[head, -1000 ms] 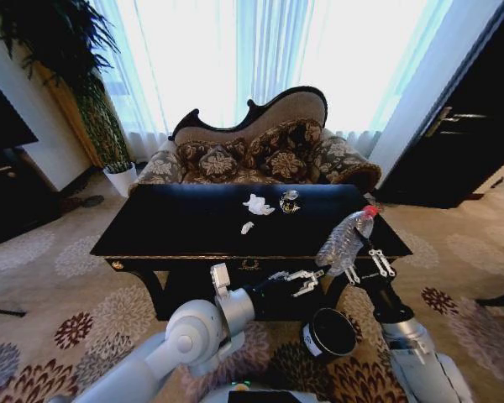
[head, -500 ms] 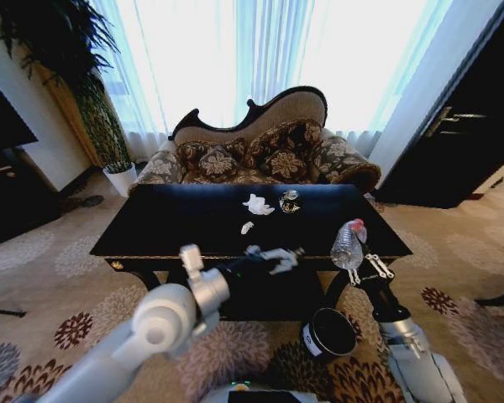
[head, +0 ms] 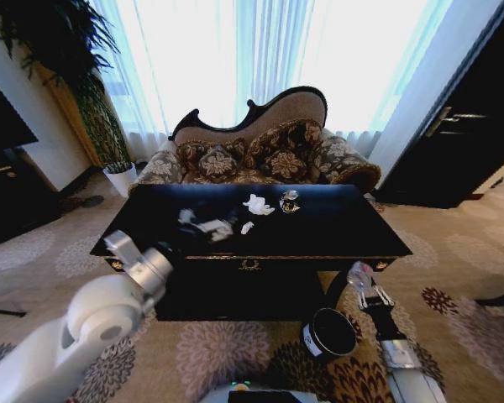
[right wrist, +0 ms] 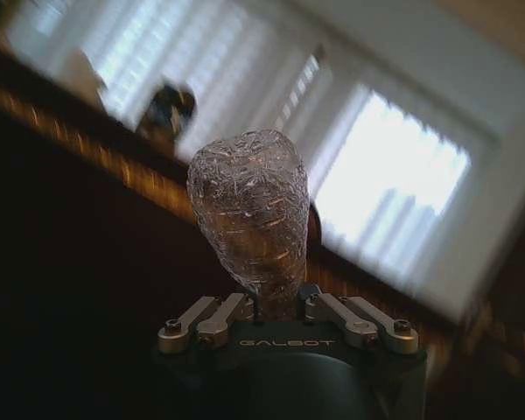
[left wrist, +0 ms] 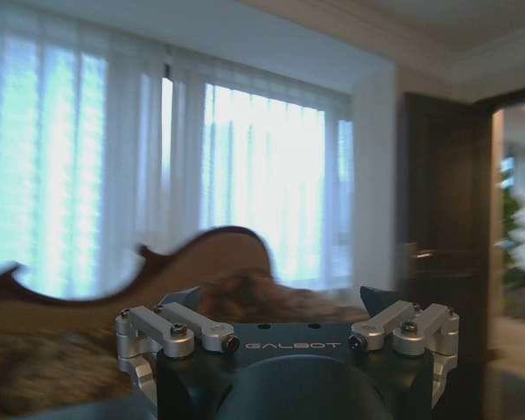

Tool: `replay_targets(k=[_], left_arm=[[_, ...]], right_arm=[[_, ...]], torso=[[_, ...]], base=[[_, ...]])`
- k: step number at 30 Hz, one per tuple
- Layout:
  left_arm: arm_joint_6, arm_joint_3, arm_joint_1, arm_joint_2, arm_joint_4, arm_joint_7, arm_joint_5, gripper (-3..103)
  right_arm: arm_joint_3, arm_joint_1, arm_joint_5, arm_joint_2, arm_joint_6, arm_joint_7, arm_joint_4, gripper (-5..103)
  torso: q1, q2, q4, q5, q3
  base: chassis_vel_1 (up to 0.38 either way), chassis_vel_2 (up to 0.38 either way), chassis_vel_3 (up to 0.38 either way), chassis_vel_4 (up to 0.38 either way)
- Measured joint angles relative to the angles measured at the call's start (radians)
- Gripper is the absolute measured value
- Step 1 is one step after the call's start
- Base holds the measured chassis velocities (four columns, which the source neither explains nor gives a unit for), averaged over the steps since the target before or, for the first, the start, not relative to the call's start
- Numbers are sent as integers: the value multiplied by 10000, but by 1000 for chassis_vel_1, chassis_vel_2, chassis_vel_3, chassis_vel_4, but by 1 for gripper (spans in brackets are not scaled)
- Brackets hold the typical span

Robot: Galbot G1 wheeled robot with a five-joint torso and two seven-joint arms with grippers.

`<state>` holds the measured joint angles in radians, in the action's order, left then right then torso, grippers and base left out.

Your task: Move to the front of the table and place the trash on the table into the trash bin.

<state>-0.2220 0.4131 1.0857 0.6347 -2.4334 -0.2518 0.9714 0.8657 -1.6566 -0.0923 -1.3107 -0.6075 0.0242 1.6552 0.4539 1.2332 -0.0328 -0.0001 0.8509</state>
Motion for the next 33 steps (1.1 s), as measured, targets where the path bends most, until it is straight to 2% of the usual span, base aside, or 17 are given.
replay_targets(k=[2,4,5,7,8,10,12,14,15,16,18,21,23,24,26,29,33], left_arm=[[32,165,117,-2,66,12,-129,100],[138,1040,876,97,335,107,-530,100],[138,1040,876,97,335,107,-530,100],[250,1783,1529,228,538,289,-851,100],[417,2564,2261,346,757,571,-1201,100],[473,2817,2492,383,818,679,-1307,100],[829,3954,3617,663,1092,1256,-1871,100],[1238,4523,4279,964,1307,1731,-2406,100],[1238,4523,4279,964,1307,1731,-2406,100],[1518,4658,4455,1137,1465,1911,-2805,100],[1853,4792,4732,1579,1665,2116,-3131,100],[1975,4947,5007,1932,1730,2218,-3132,100],[2343,5304,5588,2522,1974,2488,-3174,100],[2423,5375,5700,2619,2027,2549,-3174,100],[2522,5477,5855,2737,2111,2617,-3170,100],[2979,5928,6587,3281,2577,2841,-3105,100],[3164,6052,6863,3565,2784,2880,-3093,100]], right_arm=[[-52,18,119,0,28,35,-196,20],[-266,194,381,13,103,181,-1056,20],[-266,194,381,13,103,181,-1056,20],[-378,316,502,56,124,256,-1564,20],[-465,398,584,113,141,316,-1973,20],[-497,421,594,138,150,328,-2126,20],[-676,573,596,229,161,368,-2720,20],[-840,681,630,250,167,424,-3207,20],[-840,681,630,250,167,424,-3207,20],[-881,699,644,223,167,452,-3456,20],[-962,732,645,116,122,478,-4004,20],[-1118,838,639,93,114,478,-4293,20],[-1541,1182,626,83,115,476,-4838,20],[-1616,1253,620,83,117,475,-4948,20],[-1719,1357,616,83,124,474,-5102,20],[-2193,1903,612,84,141,463,-5993,20],[-2323,2202,622,93,99,446,-6508,20]], torso=[[0,0,2,-1,0],[0,0,3,0,0],[0,0,3,0,0],[0,0,3,0,-1],[0,0,4,-5,0],[0,0,3,-4,0],[0,0,3,-5,0],[-1,0,8,-2,0],[-1,0,8,-2,0],[-1,0,11,0,-1],[0,0,-7,-3,0],[0,0,-9,-3,0],[-1,0,8,-1,0],[-1,0,10,-2,0],[-1,1,7,-1,0],[-1,0,4,0,0],[-1,0,5,-2,0]], base=[[0,0,0,0],[0,0,0,0],[0,0,0,0],[0,0,0,0],[0,0,0,0],[0,0,0,0],[0,0,0,0],[0,0,0,0],[0,0,0,0],[0,0,0,0],[0,0,0,0],[0,0,0,0],[0,0,0,0],[0,0,0,0],[0,0,0,0],[0,0,0,0],[0,0,0,0]])
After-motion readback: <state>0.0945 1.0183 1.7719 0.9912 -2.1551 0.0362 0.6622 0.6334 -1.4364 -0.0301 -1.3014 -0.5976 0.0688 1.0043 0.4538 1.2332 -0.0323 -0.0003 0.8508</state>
